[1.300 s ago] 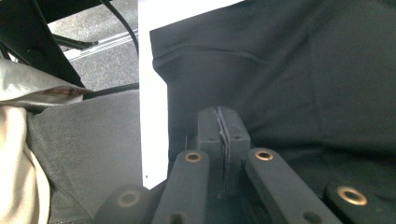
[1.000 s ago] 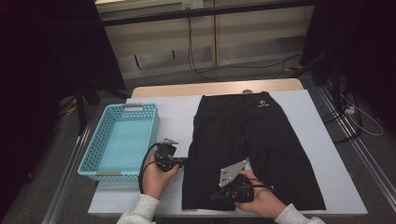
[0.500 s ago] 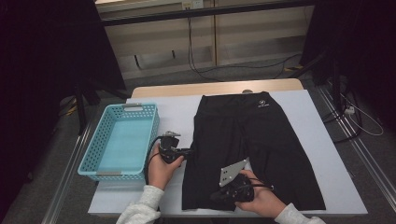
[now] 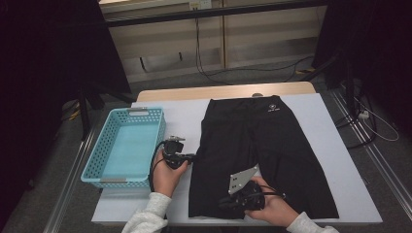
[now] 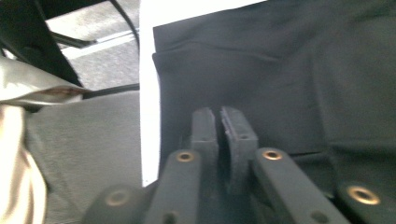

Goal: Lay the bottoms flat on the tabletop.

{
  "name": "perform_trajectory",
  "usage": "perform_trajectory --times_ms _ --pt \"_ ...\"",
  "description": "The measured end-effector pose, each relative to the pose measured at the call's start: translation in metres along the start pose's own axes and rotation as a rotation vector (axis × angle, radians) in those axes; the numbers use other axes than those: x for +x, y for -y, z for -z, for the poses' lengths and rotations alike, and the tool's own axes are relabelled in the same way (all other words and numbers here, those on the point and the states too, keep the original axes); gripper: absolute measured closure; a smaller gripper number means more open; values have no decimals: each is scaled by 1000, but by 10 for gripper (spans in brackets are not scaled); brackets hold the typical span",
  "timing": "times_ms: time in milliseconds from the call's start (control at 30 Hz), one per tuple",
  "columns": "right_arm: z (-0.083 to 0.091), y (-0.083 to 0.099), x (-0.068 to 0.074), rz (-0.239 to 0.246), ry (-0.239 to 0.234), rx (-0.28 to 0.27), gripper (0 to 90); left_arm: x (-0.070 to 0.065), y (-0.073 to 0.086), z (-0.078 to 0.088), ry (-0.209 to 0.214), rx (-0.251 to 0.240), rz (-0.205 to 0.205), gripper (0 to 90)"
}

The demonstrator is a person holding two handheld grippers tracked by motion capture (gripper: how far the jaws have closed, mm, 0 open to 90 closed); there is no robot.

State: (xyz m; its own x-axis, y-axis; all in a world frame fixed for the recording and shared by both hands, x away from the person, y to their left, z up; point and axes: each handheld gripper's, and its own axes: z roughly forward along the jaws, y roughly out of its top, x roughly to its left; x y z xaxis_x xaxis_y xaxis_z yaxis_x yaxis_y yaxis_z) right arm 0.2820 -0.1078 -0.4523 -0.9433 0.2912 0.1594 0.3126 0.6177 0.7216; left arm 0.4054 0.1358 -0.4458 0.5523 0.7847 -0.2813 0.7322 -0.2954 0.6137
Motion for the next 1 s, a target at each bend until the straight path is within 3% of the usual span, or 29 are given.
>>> perform_trajectory --times_ms 133,267,367,467,667,800,900,1000 --pt "10 -1 -7 -32 36 -49 660 0 2 2 10 0 -46 642" --pt "20 1 -17 -69 101 -96 508 -2 3 7 11 -10 -55 575" --pt "25 5 -26 -99 164 -108 442 -1 4 8 23 -17 -63 469" --pt "29 8 -34 -125 256 -112 362 -3 6 8 28 -11 -78 365" --pt "37 12 -47 -208 372 -133 251 -7 7 10 30 -13 -94 278" --pt "41 12 -54 -233 456 -142 212 -8 9 11 25 -11 -99 248" --pt "48 9 -59 -261 490 -170 190 -9 11 12 24 -8 -108 232" --pt "53 10 -63 -287 493 -183 171 -10 13 15 24 -9 -110 225"
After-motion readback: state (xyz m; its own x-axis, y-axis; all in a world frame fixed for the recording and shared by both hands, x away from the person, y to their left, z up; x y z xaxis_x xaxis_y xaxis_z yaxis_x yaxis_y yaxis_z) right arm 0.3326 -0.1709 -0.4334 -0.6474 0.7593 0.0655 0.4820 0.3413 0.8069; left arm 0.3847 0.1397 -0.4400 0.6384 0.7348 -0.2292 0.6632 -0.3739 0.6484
